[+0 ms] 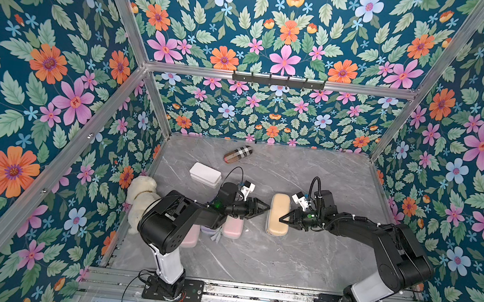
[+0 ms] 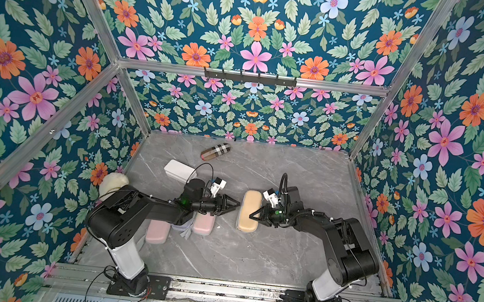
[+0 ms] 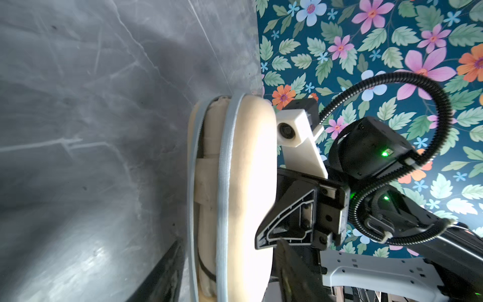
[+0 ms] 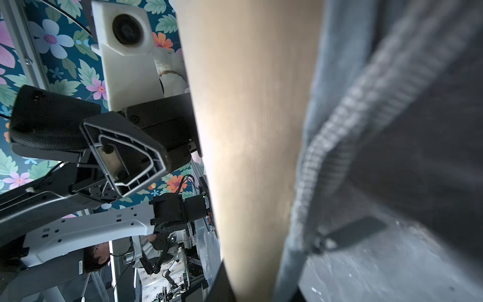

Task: Put umbrellas into zippered umbrella sleeves
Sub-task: Pick up the umbrella sleeve at the center of the board.

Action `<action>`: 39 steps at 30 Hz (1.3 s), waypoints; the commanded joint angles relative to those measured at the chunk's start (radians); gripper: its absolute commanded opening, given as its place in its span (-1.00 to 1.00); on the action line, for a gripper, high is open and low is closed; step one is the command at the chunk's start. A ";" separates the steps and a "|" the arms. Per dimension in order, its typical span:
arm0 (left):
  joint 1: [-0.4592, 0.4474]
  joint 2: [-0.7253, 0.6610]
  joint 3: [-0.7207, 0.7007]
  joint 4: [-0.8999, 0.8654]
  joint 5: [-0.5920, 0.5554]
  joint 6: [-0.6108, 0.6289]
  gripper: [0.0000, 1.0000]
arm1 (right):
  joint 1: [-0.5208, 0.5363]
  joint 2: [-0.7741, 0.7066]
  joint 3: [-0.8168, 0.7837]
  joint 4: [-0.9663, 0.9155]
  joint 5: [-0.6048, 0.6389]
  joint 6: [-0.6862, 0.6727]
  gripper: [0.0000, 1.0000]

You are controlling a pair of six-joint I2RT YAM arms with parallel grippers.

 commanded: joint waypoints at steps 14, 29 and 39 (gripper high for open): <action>0.003 -0.094 0.025 0.094 0.065 -0.028 0.57 | 0.024 -0.139 0.092 -0.007 -0.143 0.089 -0.89; -0.011 -0.050 0.096 0.241 0.105 -0.108 -0.03 | 0.083 -0.079 0.262 -0.256 -0.098 -0.003 -0.09; -0.011 -0.063 0.073 0.331 0.080 -0.163 -0.43 | 0.084 -0.090 0.152 -0.034 -0.065 0.147 0.26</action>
